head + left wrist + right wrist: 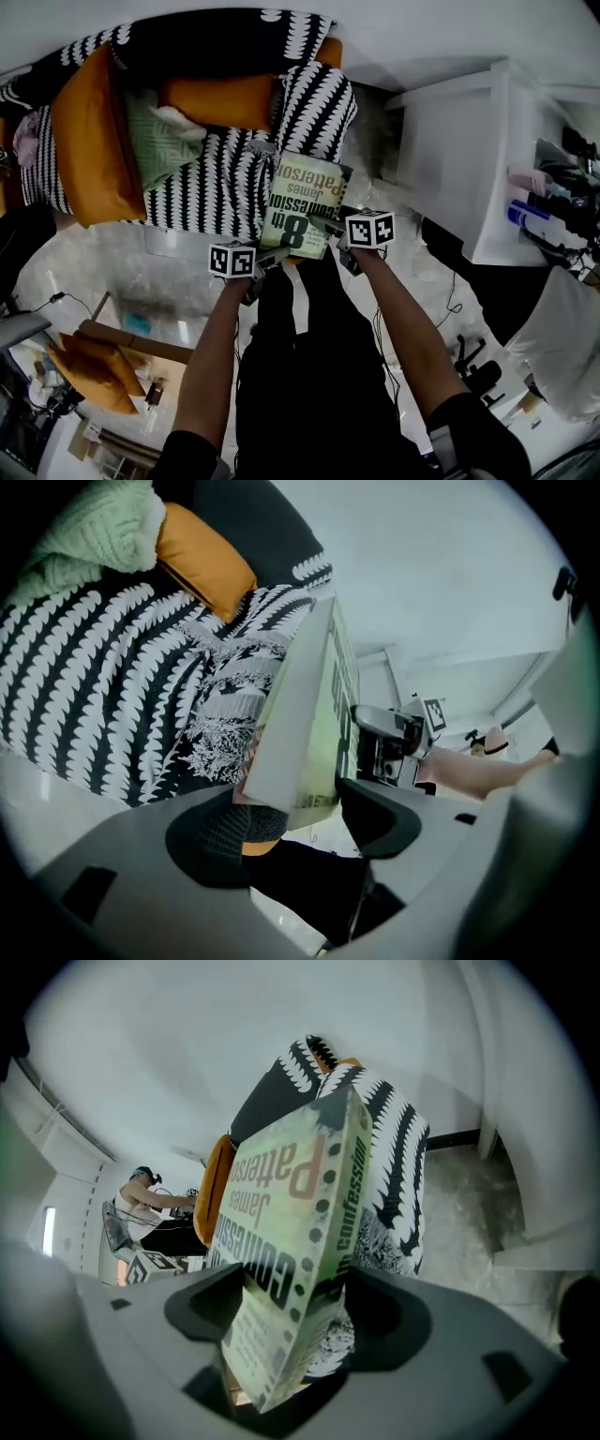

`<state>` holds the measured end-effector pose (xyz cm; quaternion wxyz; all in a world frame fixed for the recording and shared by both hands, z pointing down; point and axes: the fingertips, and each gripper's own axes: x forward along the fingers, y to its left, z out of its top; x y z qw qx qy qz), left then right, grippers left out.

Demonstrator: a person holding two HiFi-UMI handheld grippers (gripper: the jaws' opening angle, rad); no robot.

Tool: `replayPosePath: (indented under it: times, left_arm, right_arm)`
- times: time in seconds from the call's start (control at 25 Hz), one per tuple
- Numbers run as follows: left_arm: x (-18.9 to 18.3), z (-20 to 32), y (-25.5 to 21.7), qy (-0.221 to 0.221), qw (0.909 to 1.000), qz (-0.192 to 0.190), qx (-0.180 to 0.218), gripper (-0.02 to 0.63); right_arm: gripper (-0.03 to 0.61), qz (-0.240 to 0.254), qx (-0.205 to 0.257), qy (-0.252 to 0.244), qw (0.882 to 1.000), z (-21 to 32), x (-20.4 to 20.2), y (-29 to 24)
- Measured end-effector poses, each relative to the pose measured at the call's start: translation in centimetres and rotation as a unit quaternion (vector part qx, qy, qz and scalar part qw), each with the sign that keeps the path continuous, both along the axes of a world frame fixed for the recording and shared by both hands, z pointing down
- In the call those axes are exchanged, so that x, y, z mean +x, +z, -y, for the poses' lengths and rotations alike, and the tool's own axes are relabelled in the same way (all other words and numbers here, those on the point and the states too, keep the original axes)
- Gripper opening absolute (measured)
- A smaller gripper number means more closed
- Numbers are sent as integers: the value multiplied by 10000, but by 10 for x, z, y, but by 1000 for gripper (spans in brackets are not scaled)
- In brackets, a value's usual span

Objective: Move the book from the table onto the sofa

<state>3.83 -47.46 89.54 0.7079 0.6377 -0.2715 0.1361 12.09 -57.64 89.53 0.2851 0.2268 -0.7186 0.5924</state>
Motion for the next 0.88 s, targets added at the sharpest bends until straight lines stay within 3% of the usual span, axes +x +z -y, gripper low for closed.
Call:
replayPosePath:
  times: [0.12, 0.24, 0.44, 0.8, 0.88]
  left_arm:
    - [1, 3, 10, -88, 9998, -57, -177, 296]
    - [5, -3, 19, 440, 9987, 98, -232, 295]
    - [7, -4, 21, 534, 9980, -43, -323, 295]
    - [-11, -5, 16, -126, 9989, -66, -454, 295]
    - [-20, -2, 11, -435, 9980, -105, -439, 295]
  right_arm:
    - [330, -303, 123, -49, 9995, 9, 2, 12]
    - [317, -696, 393, -328, 9963, 15, 7, 21]
    - [317, -547, 391, -476, 9966, 18, 4, 21]
    - [316, -614, 403, -292, 9969, 19, 4, 20]
    - [317, -645, 452, -304, 9964, 19, 4, 19]
